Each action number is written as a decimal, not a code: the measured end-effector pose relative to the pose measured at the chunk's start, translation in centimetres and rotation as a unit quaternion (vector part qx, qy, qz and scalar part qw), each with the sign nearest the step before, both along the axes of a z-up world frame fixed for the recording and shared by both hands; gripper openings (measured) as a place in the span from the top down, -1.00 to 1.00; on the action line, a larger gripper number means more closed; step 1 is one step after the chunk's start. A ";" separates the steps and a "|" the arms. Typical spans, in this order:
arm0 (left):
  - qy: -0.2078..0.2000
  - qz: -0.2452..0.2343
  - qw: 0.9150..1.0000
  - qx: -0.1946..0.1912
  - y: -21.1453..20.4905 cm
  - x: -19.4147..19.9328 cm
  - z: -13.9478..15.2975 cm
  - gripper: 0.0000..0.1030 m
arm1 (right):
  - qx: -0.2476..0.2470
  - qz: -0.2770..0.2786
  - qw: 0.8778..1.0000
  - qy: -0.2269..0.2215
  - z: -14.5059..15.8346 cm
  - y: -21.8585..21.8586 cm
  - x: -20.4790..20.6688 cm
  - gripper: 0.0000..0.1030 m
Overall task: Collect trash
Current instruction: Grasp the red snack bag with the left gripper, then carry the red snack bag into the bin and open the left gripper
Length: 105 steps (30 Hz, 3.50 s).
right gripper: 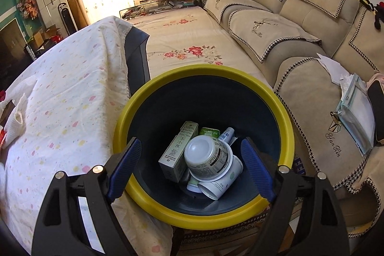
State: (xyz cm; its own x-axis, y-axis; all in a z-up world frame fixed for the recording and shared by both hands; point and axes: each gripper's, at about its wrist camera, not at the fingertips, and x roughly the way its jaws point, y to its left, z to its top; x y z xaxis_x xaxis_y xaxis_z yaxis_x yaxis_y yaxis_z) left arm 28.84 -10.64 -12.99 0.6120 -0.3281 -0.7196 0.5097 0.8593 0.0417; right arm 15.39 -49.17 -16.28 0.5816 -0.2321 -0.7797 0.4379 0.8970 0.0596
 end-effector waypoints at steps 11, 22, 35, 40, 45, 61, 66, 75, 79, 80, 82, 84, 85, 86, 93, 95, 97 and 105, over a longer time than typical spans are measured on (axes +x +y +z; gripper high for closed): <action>0.006 -0.009 0.999 0.050 -1.5 0.4 -1.2 -0.29 | 0.013 -0.010 1.000 0.002 -0.6 -1.0 -0.4 -0.56; 0.022 -0.013 0.998 0.050 -0.1 -0.5 -1.2 0.61 | 0.015 -0.001 1.000 0.000 -0.5 -0.5 -0.2 -0.56; -0.040 0.005 0.999 0.023 1.5 -5.1 3.6 0.82 | 0.012 0.008 1.000 -0.014 0.7 0.3 -0.6 -0.56; -0.068 0.003 0.998 0.009 1.8 -7.2 6.5 0.83 | 0.012 0.010 1.000 -0.021 1.3 0.3 -0.9 -0.56; -0.083 -0.009 0.997 0.002 0.9 -9.0 8.5 0.83 | 0.010 0.012 1.000 -0.027 1.9 0.3 -1.4 -0.56; -0.092 -0.135 0.986 -0.028 -11.1 -10.9 11.7 0.83 | 0.002 -0.011 0.998 -0.065 4.5 -2.6 -5.3 -0.56; -0.085 -0.181 0.979 -0.028 -17.0 -10.3 12.0 0.83 | -0.005 -0.036 0.997 -0.074 5.0 -4.8 -7.6 -0.56; -0.061 -0.255 0.964 -0.036 -28.5 -8.9 10.9 0.82 | -0.013 -0.072 0.995 -0.073 5.0 -8.0 -11.2 -0.56; -0.044 -0.279 0.959 -0.038 -33.5 -8.0 9.9 0.82 | -0.010 -0.082 0.994 -0.072 4.7 -9.0 -12.2 -0.57; -0.036 -0.285 0.957 -0.039 -34.5 -7.8 9.6 0.82 | -0.008 -0.084 0.994 -0.071 4.6 -9.2 -12.3 -0.57; -0.023 -0.292 0.955 -0.042 -36.3 -7.2 8.7 0.82 | -0.005 -0.086 0.994 -0.070 4.4 -9.5 -12.5 -0.57; -0.015 -0.297 0.954 -0.042 -37.8 -7.1 7.8 0.82 | -0.003 -0.086 0.994 -0.069 4.3 -9.6 -12.7 -0.57; -0.011 -0.299 0.953 -0.039 -38.6 -7.0 7.4 0.82 | -0.002 -0.086 0.994 -0.069 4.2 -9.7 -12.6 -0.57; -0.009 -0.300 0.953 -0.036 -39.4 -6.9 6.9 0.81 | 0.000 -0.085 0.994 -0.067 4.1 -9.7 -12.6 -0.57; 0.007 -0.292 0.956 -0.019 -42.3 -6.3 4.7 0.68 | 0.003 -0.081 0.995 -0.063 3.8 -9.2 -12.5 -0.57; 0.008 -0.287 0.958 -0.022 -42.0 -6.2 4.4 0.55 | 0.002 -0.080 0.995 -0.063 3.9 -9.1 -12.4 -0.57; 0.005 -0.284 0.958 -0.025 -41.3 -6.1 4.6 0.54 | 0.001 -0.079 0.995 -0.063 4.0 -8.9 -12.4 -0.57; -0.018 -0.252 0.967 -0.041 -33.4 -6.0 6.6 0.49 | 0.001 -0.064 0.996 -0.057 3.9 -7.9 -11.6 -0.57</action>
State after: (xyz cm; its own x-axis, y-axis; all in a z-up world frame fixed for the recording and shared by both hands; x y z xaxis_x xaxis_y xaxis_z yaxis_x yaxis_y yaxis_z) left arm 22.83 -44.08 -6.37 0.3843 -0.6458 -0.6598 0.8637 0.5040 0.0098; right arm 3.83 -57.07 -12.40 0.6317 -0.3077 -0.7116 0.5387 0.8343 0.1175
